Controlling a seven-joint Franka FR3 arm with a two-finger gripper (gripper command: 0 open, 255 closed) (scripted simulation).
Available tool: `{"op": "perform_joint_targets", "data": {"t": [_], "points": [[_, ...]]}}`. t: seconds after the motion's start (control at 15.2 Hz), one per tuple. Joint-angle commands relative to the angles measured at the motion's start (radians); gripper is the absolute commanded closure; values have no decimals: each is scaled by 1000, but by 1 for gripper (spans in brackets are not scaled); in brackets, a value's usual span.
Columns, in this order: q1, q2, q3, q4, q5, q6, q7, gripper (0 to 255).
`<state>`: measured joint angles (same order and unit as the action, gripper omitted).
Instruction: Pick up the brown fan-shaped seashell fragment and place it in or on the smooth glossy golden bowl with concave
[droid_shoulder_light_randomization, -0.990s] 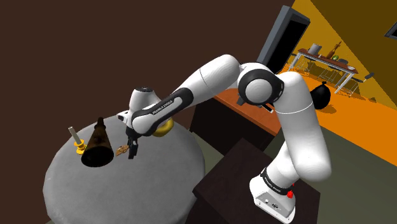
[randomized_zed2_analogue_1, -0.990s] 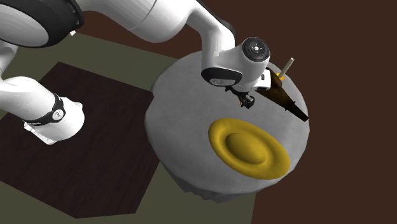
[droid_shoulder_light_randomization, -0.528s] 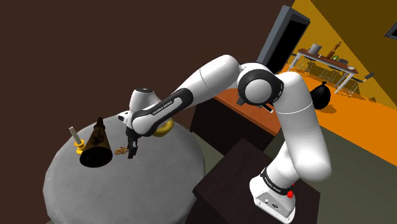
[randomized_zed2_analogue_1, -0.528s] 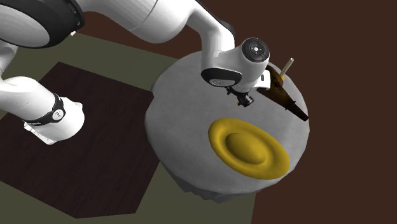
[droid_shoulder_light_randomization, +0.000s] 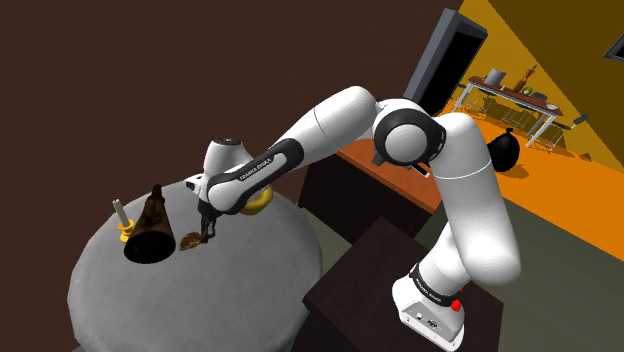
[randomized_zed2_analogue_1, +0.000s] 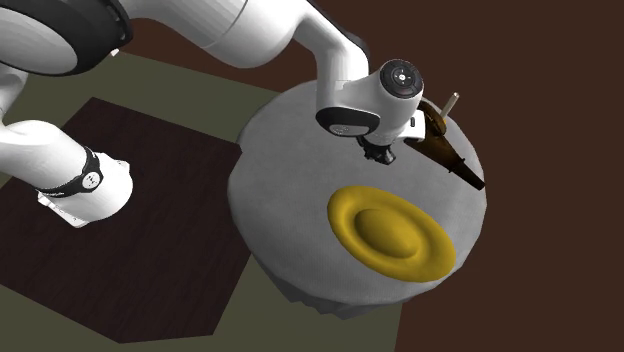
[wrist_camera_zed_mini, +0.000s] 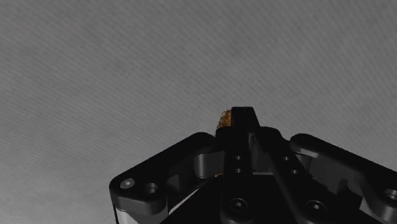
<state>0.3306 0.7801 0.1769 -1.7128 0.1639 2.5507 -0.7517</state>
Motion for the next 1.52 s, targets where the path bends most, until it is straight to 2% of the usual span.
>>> {"op": "perform_joint_targets", "data": {"t": [0.0, 0.07, 0.13, 0.2, 0.26, 0.33, 0.86, 1.39, 1.45], "points": [[0, 0, 0, 0, 0, 0, 0, 255], [0, 0, 0, 0, 0, 0, 0, 0], [81, -44, -57, -68, -74, 118, 40, 0], [187, -79, -142, -131, -159, 233, 100, 0], [325, -101, -264, -188, -256, 344, 185, 0], [492, -103, -421, -233, -350, 443, 286, 0], [467, 13, -406, -139, -320, 466, 264, 0], [467, 12, -406, -139, -320, 466, 264, 0], [467, 12, -406, -139, -320, 466, 264, 255]]}}
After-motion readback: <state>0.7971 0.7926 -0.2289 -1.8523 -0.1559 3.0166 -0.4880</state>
